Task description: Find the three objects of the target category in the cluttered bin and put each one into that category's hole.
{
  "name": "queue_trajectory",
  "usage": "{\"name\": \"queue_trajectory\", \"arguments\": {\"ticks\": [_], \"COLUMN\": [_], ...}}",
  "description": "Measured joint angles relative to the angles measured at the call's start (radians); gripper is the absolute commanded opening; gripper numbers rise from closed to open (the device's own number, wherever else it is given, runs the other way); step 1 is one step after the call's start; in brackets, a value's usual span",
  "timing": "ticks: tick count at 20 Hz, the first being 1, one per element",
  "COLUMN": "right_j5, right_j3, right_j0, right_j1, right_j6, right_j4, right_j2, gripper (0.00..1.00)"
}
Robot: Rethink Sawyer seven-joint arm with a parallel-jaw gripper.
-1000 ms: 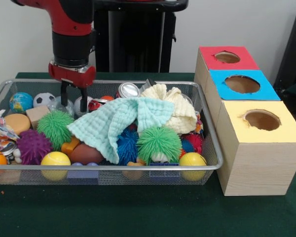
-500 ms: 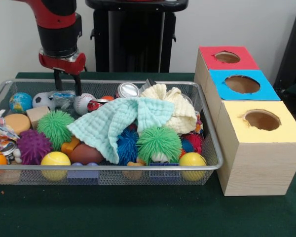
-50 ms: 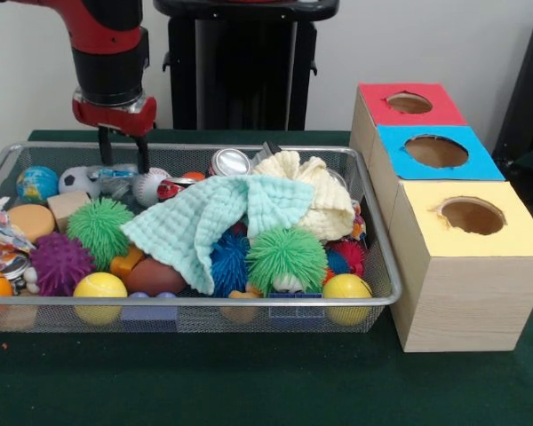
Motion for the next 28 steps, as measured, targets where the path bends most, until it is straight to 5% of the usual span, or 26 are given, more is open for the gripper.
{"name": "queue_trajectory", "arguments": {"ticks": [18,28], "right_j5": [-0.223,-0.241], "right_j3": [-0.071,-0.071], "right_j0": [0.082,0.087], "right_j1": [0.093,0.102], "right_j6": [0.000,0.000], "right_j4": [-0.044,-0.044], "right_j2": [-0.028,-0.041], "gripper": [1.00,1.00]}}
